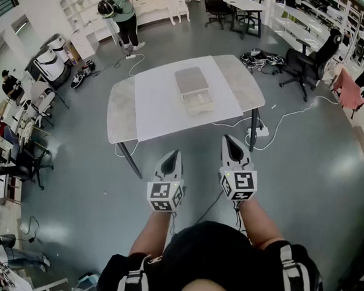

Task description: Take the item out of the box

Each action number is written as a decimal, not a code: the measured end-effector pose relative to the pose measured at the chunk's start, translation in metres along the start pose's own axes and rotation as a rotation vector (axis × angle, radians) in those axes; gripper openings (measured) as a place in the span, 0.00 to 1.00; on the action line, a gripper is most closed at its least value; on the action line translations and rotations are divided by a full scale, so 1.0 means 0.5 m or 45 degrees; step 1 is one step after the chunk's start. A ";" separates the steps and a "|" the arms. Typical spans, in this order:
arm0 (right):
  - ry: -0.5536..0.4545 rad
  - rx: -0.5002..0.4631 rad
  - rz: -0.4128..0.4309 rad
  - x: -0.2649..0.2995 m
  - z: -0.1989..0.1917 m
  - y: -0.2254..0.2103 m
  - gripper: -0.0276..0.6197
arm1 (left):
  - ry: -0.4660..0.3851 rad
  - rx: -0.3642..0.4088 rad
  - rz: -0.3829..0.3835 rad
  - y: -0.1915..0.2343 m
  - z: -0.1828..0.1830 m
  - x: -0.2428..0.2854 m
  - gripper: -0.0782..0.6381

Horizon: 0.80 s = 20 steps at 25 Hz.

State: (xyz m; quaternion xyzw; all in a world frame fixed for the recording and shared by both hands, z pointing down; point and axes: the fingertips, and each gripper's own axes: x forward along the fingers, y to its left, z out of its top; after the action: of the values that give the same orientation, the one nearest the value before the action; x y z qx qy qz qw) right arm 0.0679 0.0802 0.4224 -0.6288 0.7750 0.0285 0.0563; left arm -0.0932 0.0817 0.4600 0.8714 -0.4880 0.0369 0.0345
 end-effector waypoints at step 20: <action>-0.002 0.015 -0.043 -0.039 0.008 -0.006 0.06 | 0.008 0.015 -0.045 -0.039 0.005 -0.017 0.12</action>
State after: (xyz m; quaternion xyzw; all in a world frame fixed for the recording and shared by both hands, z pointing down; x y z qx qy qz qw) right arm 0.0747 0.0988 0.4211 -0.6415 0.7644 0.0234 0.0611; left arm -0.0810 0.0987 0.4565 0.8799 -0.4723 0.0419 0.0318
